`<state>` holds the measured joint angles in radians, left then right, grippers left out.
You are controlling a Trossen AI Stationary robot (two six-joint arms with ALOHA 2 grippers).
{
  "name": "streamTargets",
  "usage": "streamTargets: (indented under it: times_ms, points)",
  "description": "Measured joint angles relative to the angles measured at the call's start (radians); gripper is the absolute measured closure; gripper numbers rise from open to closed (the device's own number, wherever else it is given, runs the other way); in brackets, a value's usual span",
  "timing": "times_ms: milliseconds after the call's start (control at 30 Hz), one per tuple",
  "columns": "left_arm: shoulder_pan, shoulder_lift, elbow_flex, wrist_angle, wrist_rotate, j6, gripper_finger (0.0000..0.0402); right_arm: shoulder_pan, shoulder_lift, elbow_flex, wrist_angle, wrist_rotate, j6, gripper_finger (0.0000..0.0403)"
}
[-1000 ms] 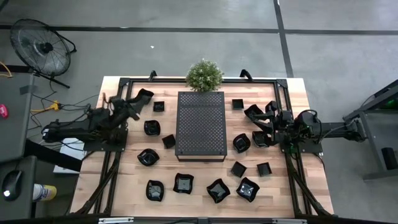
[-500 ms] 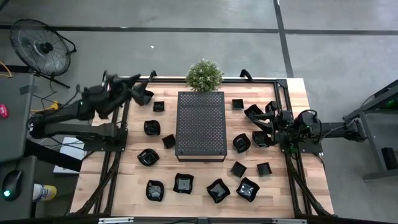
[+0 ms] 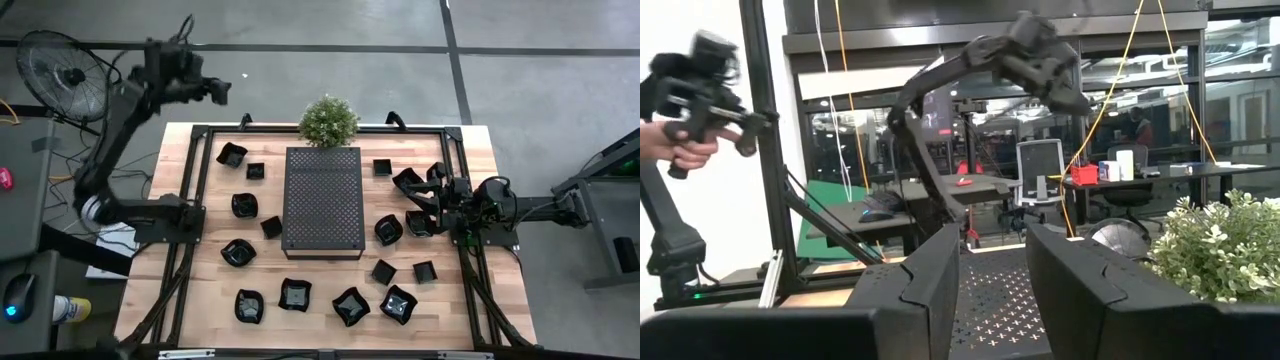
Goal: Pick & Place Mini shaped plates
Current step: Put the distorted square plate on the shelf
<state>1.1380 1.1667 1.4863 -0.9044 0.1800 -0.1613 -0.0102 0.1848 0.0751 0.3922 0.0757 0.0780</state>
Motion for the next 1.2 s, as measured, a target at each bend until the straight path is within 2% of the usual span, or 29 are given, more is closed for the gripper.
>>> streamTargets:
  times_ms: [133,333,433,567,733,867,1000,1100,1200]
  points:
    - [0.064,0.132,0.085,-0.203,0.028,0.027,0.015,0.0,0.0,0.0,0.0,0.0,0.0,0.0288]
    - [0.059,0.232,0.116,-0.316,0.007,0.008,0.015,0.0,0.0,0.0,-0.004,0.0,0.0,0.0288]
    - [0.057,0.272,0.116,-0.365,-0.032,-0.02,0.015,0.0,0.0,0.0,-0.006,0.0,0.0,0.0288]
    - [0.004,0.326,0.116,-0.4,-0.139,-0.063,0.015,0.0,0.0,0.0,-0.006,0.0,0.0,0.0288]
    - [-0.053,0.404,0.115,-0.446,-0.173,-0.096,0.015,0.0,0.0,0.0,-0.006,0.0,0.0,0.0288]
    - [-0.094,0.47,0.115,-0.467,-0.265,-0.118,0.015,0.0,0.0,0.0,-0.006,0.0,0.0,0.0288]
    - [-0.086,0.523,0.106,-0.468,-0.228,-0.124,0.015,0.0,0.0,0.0,-0.006,0.0,0.0,0.0288]
    - [-0.046,0.534,0.075,-0.448,-0.226,-0.102,0.015,0.0,0.0,0.0,-0.007,0.0,0.0,0.0288]
    - [-0.003,0.531,0.03,-0.415,-0.181,-0.086,0.015,0.0,0.0,0.0,-0.007,0.0,0.0,0.0288]
